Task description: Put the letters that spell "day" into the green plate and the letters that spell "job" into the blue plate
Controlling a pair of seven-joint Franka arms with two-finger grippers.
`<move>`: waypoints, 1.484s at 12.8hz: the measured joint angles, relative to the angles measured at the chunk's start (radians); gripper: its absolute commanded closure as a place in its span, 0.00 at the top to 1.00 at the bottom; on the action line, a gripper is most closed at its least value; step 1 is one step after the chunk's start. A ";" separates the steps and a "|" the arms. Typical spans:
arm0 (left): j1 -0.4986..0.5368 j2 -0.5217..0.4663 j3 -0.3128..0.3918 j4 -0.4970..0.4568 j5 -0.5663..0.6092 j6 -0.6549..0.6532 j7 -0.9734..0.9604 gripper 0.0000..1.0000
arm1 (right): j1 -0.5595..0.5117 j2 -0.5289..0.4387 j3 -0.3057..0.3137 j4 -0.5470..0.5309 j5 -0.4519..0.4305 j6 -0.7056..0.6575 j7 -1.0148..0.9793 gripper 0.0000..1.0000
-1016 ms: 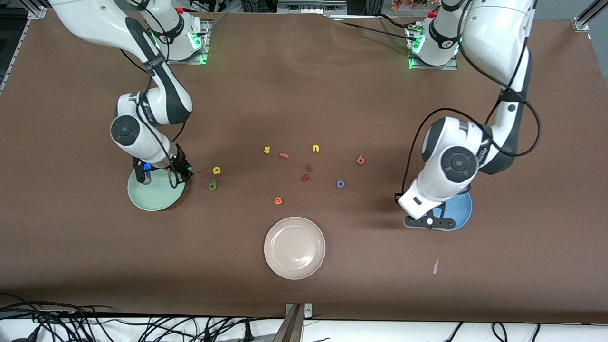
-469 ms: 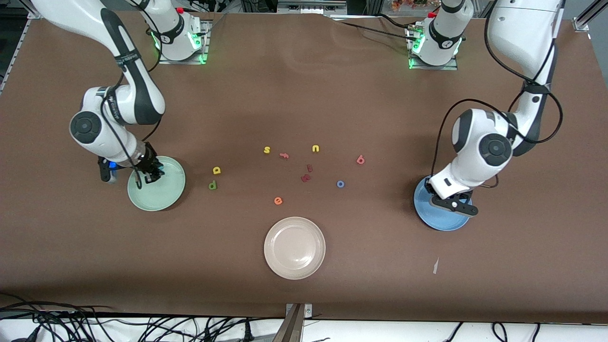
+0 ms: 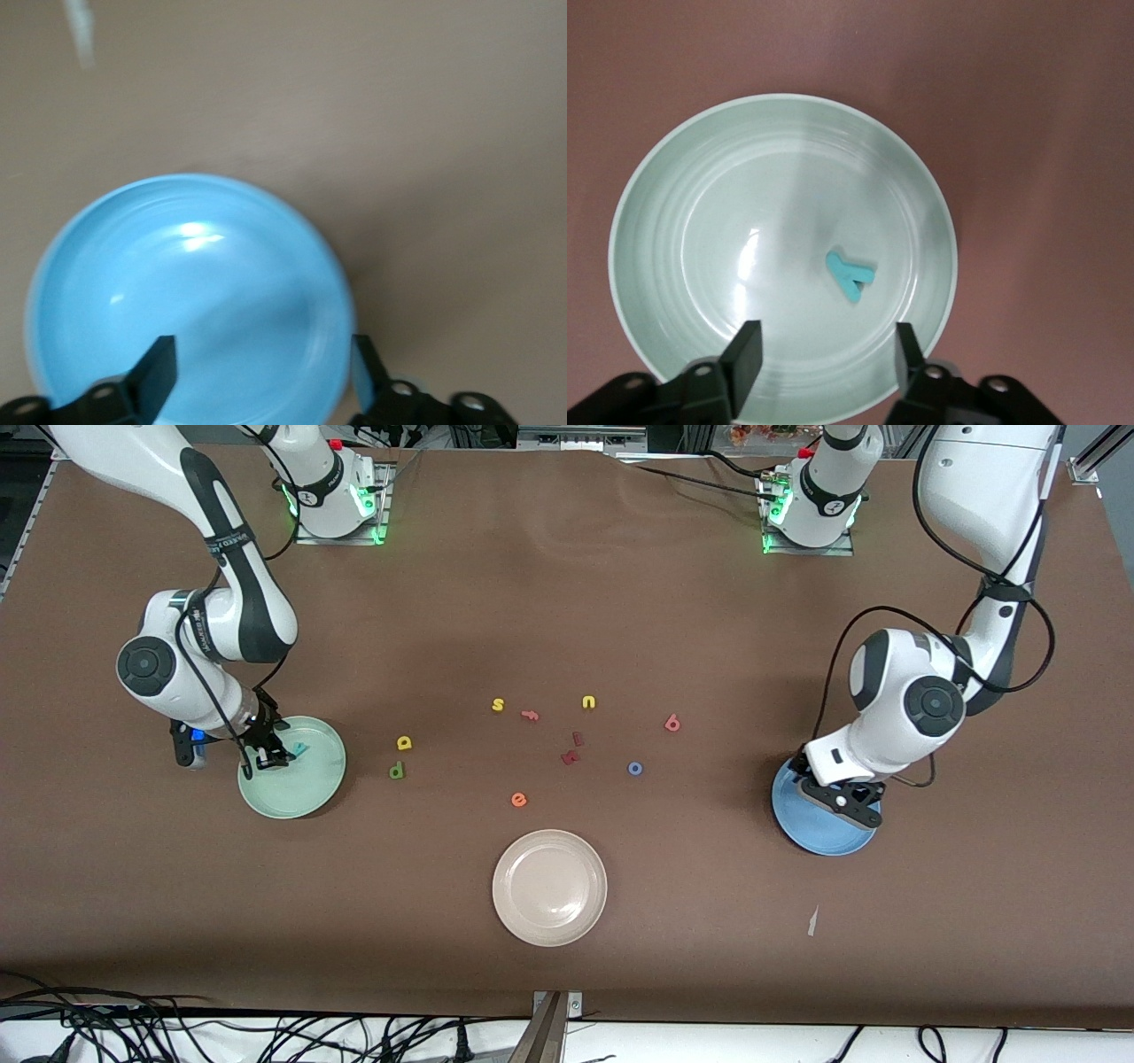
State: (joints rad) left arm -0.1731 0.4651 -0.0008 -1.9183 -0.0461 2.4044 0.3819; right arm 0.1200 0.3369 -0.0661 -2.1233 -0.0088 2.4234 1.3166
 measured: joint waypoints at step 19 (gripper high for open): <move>-0.178 0.021 -0.230 -0.182 0.097 0.173 -0.472 0.91 | 0.121 0.240 0.115 0.196 0.001 0.155 0.370 0.99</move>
State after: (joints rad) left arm -0.3513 0.4858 -0.2313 -2.1007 0.0514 2.5775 -0.0898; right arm 0.2410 0.5769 0.0494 -1.9273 -0.0075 2.5786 1.6867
